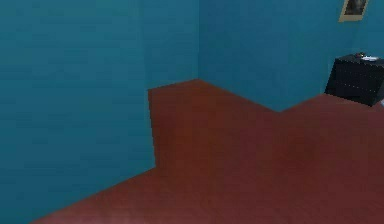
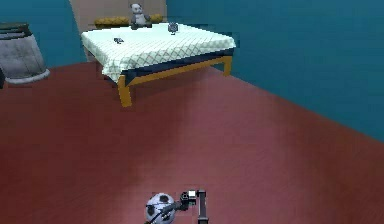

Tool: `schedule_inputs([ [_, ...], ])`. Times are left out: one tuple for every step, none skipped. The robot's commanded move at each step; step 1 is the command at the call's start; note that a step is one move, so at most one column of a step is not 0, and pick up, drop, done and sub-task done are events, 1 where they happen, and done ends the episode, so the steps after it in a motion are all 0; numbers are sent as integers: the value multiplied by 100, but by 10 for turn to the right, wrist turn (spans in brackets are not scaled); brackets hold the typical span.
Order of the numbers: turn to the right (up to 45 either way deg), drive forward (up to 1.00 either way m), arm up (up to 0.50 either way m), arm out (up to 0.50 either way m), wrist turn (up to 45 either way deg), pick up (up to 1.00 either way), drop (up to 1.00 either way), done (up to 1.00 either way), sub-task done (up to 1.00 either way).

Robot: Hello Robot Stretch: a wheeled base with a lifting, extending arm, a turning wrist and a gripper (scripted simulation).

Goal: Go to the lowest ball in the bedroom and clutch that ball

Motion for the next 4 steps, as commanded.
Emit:
schedule_inputs([
  [0, 0, 0, 0, 390, 0, 0, 0, 0],
  [0, 0, -30, 0, 0, 0, 0, 0, 0],
  [0, 0, 0, 0, 0, 100, 0, 0, 0],
  [0, 0, 10, 0, 0, 0, 0, 0, 0],
])
